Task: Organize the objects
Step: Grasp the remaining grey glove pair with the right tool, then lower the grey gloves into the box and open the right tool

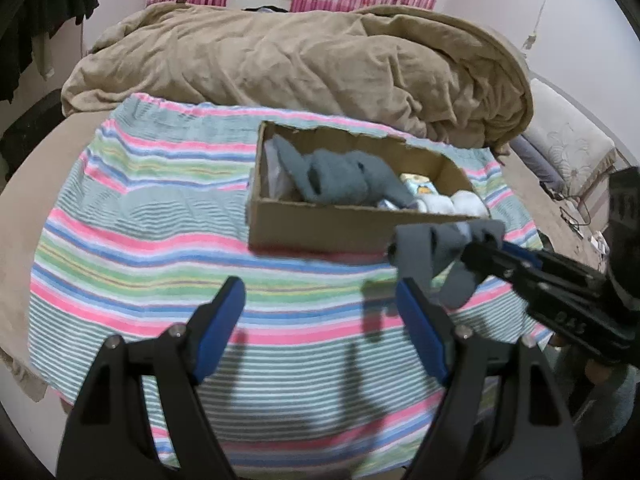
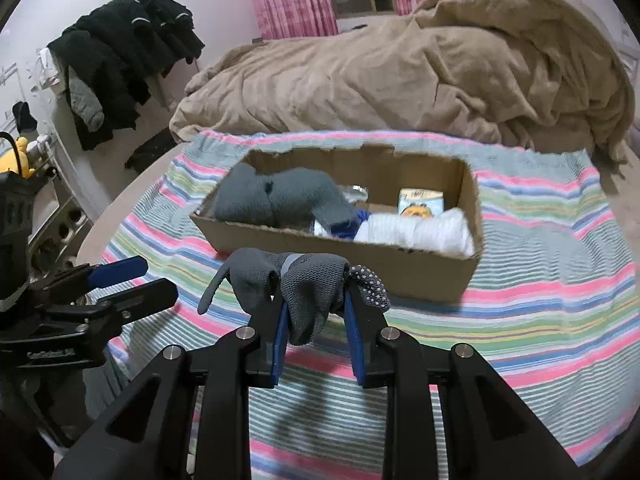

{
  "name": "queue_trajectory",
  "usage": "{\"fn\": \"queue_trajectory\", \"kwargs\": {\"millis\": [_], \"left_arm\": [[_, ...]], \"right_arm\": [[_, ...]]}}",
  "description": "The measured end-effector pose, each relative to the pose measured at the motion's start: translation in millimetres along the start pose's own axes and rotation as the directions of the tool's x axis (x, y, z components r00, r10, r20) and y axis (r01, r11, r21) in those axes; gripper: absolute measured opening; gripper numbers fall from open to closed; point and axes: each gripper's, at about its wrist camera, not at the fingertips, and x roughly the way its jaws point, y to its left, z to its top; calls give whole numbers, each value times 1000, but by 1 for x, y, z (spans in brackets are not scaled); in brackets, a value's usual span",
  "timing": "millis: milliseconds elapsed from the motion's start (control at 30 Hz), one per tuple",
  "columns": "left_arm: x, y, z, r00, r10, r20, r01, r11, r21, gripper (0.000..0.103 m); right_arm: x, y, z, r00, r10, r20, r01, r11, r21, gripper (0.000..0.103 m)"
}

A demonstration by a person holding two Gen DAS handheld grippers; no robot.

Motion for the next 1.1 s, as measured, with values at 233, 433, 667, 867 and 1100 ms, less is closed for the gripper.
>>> {"fn": "queue_trajectory", "kwargs": {"millis": [233, 433, 667, 867, 1100], "left_arm": [[-15, -8, 13, 999, -9, 43, 8, 1000, 20, 79], [-18, -10, 31, 997, -5, 76, 3, 1000, 30, 79], [-7, -11, 50, 996, -1, 94, -2, 999, 34, 79], [17, -7, 61, 996, -2, 85, 0, 1000, 19, 79], [48, -4, 73, 997, 4, 72, -5, 1000, 16, 79]], "right_arm": [[-29, -2, 14, 998, -6, 60, 6, 1000, 0, 27], [-32, -13, 29, 995, -21, 95, 20, 1000, 11, 27], [-18, -27, 46, 993, -29, 111, 27, 999, 23, 27], [5, -45, 55, 995, -11, 102, 4, 997, 74, 28], [39, -59, 63, 998, -16, 63, 10, 996, 92, 28]]}}
